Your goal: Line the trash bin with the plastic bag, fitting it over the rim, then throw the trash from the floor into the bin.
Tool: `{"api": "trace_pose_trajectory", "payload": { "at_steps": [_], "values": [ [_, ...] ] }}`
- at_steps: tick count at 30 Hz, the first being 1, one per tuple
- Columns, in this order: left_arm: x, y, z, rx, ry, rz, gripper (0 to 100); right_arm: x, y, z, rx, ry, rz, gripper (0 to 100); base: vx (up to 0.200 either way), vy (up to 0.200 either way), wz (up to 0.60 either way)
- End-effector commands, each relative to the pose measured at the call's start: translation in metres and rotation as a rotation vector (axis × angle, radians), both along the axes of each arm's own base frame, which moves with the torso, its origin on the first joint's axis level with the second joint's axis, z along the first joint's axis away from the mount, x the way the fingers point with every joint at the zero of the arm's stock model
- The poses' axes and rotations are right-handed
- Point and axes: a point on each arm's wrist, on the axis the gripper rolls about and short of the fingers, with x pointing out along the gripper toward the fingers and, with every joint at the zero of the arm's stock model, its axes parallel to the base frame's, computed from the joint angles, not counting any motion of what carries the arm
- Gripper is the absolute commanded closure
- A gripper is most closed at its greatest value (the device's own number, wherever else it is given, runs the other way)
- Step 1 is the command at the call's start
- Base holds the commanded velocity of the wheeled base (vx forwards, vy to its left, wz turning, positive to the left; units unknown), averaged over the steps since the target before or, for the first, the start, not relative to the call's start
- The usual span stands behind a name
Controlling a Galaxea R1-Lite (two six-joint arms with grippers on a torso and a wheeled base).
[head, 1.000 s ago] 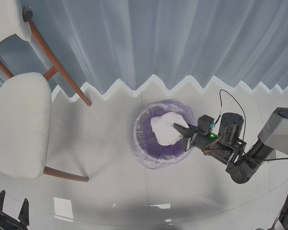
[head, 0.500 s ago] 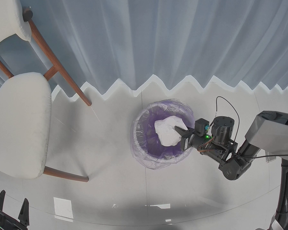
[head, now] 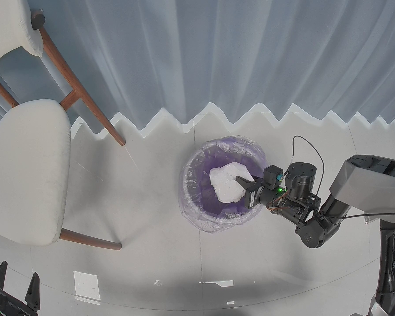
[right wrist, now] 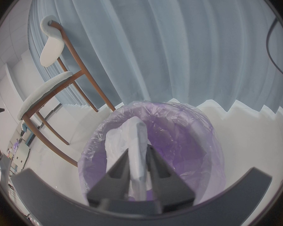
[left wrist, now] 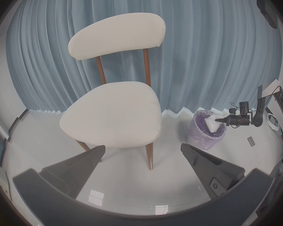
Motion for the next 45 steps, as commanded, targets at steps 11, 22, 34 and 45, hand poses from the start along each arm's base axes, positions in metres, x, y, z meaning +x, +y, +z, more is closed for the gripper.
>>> {"api": "trace_pose_trajectory", "payload": {
  "at_steps": [11,22,34,45],
  "values": [
    [0.001,0.000,-0.005,-0.004,0.020,0.002,0,-0.011,-0.004,0.043,0.071,-0.072,-0.041,0,0.000,0.000,0.00],
    [0.001,0.000,-0.005,-0.002,0.020,0.000,0,-0.089,-0.048,0.124,0.142,-0.187,-0.085,0,0.000,0.000,0.00],
    [0.001,0.000,-0.005,0.020,0.022,-0.035,0,-0.266,-0.176,0.142,0.146,-0.350,-0.478,0,0.000,0.000,0.00],
    [0.000,0.002,-0.005,0.022,0.006,-0.154,0,-0.378,-0.186,0.041,-0.025,-0.196,-0.578,0,0.000,0.000,0.00]
  ]
}}
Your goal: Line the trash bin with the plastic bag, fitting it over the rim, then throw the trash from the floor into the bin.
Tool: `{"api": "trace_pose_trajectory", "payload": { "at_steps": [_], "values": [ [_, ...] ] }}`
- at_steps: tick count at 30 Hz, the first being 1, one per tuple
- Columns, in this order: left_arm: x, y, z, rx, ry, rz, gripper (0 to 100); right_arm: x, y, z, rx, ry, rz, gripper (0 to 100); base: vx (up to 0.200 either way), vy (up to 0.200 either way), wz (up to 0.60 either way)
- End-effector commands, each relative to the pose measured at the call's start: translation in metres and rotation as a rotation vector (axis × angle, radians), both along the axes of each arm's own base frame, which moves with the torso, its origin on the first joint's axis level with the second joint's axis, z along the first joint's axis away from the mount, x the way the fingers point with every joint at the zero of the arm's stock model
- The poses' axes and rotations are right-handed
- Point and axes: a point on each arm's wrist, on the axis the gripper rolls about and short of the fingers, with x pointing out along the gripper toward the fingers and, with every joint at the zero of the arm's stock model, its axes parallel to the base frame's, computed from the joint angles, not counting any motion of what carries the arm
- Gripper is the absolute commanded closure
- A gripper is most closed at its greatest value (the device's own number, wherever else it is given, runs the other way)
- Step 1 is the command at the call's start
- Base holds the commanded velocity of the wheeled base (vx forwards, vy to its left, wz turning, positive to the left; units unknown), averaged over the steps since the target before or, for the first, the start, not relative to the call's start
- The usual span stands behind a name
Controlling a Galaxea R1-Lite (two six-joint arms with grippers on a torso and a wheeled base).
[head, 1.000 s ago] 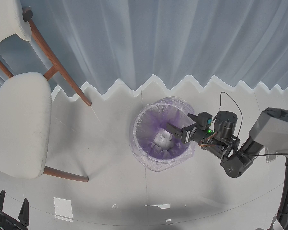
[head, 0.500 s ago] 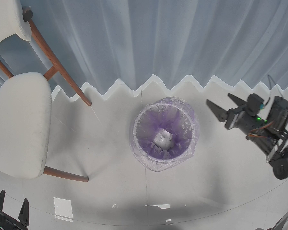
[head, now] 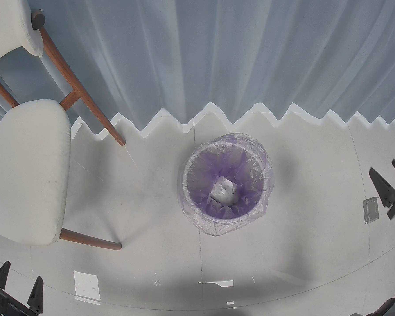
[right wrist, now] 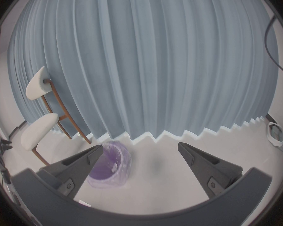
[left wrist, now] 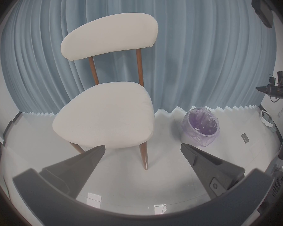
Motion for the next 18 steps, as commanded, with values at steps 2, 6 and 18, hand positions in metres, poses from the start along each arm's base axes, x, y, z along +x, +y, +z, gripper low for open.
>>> {"api": "trace_pose_trajectory", "payload": {
  "at_steps": [2,6,18],
  "values": [
    [-0.0011,0.0009,-0.0054,0.008,-0.009,-0.062,0,-0.1290,-0.0176,-0.1023,-0.069,0.008,-0.218,0,0.000,0.000,0.00],
    [-0.0053,0.0004,-0.0062,0.000,-0.067,-0.024,0,-0.1291,-0.0182,-0.1038,-0.020,0.036,-0.212,0,0.000,0.000,0.00],
    [-0.0052,0.0003,-0.0065,0.005,-0.062,-0.030,0,-0.1292,-0.0174,-0.1086,-0.029,0.066,-0.186,0,0.000,0.000,0.00]
  ]
}}
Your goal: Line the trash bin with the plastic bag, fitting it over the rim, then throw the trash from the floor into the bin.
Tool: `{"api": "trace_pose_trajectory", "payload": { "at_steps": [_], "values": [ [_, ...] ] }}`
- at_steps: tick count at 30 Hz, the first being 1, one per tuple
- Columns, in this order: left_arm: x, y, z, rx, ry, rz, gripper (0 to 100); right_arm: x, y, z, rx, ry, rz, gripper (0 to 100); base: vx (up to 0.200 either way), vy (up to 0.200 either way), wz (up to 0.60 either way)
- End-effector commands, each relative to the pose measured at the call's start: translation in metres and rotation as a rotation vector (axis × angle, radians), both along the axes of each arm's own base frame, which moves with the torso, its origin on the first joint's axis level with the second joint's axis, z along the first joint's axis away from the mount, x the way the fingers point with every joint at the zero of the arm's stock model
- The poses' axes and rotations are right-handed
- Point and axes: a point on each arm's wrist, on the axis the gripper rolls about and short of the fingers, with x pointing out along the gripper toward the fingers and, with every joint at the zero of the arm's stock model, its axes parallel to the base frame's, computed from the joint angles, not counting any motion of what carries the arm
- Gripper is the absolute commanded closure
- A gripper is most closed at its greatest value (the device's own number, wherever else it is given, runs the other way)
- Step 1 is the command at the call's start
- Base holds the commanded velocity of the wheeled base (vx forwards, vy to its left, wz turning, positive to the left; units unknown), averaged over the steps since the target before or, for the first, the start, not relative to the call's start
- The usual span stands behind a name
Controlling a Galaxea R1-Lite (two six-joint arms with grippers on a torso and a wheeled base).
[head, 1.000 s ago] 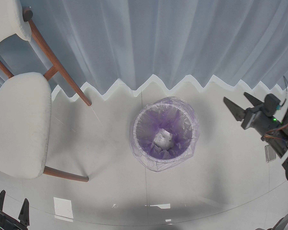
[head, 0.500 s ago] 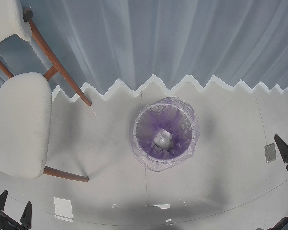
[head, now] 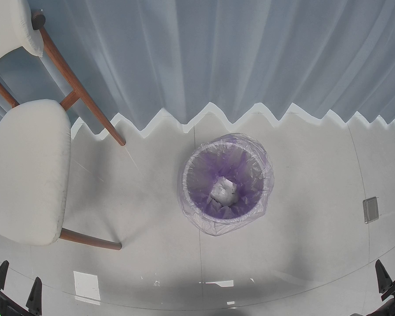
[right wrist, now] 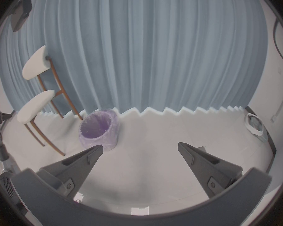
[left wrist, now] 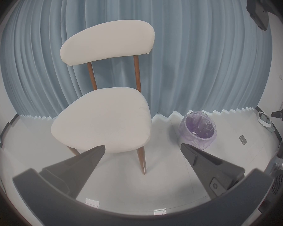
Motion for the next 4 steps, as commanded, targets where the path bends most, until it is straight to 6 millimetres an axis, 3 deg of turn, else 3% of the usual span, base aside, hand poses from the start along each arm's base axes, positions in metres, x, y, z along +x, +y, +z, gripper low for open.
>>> {"api": "trace_pose_trajectory", "payload": {
  "at_steps": [1,4],
  "values": [
    [-0.0006,0.0000,-0.0054,0.000,-0.007,-0.002,0,-0.0093,-0.0001,-0.0116,0.004,-0.096,-0.040,0,0.000,0.000,0.00],
    [-0.0006,0.0000,-0.0054,0.001,-0.007,-0.002,0,-0.0093,-0.0001,-0.0116,0.004,-0.096,-0.042,0,0.000,0.000,0.00]
  ]
}}
